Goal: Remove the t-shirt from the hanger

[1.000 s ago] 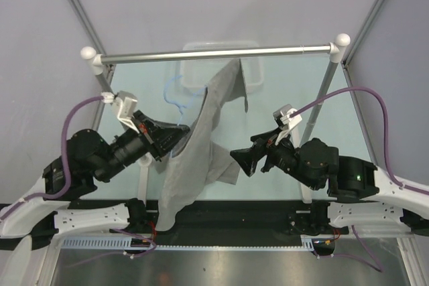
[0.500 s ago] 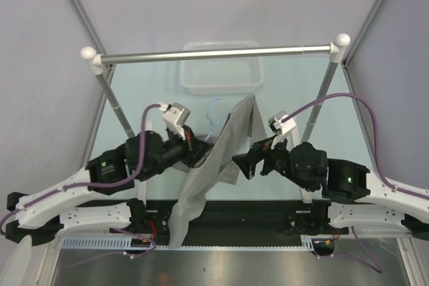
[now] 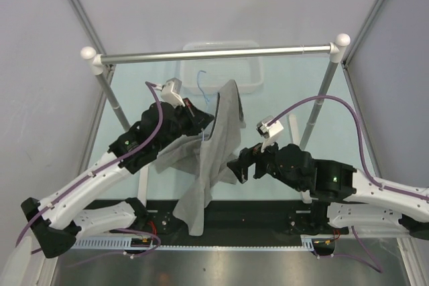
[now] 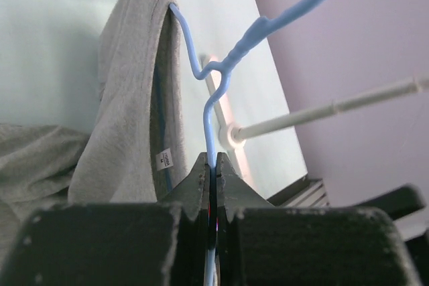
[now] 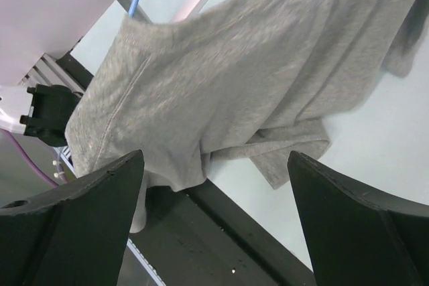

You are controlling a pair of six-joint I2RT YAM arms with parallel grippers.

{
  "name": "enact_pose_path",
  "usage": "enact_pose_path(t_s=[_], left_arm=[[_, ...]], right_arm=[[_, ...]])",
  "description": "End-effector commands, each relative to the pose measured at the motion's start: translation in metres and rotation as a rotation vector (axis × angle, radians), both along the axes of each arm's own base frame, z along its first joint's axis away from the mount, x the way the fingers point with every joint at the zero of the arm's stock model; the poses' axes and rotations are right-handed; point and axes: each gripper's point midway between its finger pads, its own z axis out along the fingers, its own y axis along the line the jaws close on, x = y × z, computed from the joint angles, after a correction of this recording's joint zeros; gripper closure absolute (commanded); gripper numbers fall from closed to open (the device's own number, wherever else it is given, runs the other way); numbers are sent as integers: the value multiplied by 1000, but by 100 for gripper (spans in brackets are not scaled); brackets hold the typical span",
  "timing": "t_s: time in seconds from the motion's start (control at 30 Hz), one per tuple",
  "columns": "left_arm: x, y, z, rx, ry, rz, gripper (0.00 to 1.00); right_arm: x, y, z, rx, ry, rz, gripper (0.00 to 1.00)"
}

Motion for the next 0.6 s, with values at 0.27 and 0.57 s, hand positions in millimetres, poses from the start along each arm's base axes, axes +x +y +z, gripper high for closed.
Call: enact_pose_path(t_s=[0.27,0.57], left_arm=[[65,9,79,-287,-58,255,100],[82,10,92,-311,-54,302,100]], right_arm=[[-12,60,-5,55,-20,210,0],[-5,76,-28,20,-33,205,8]])
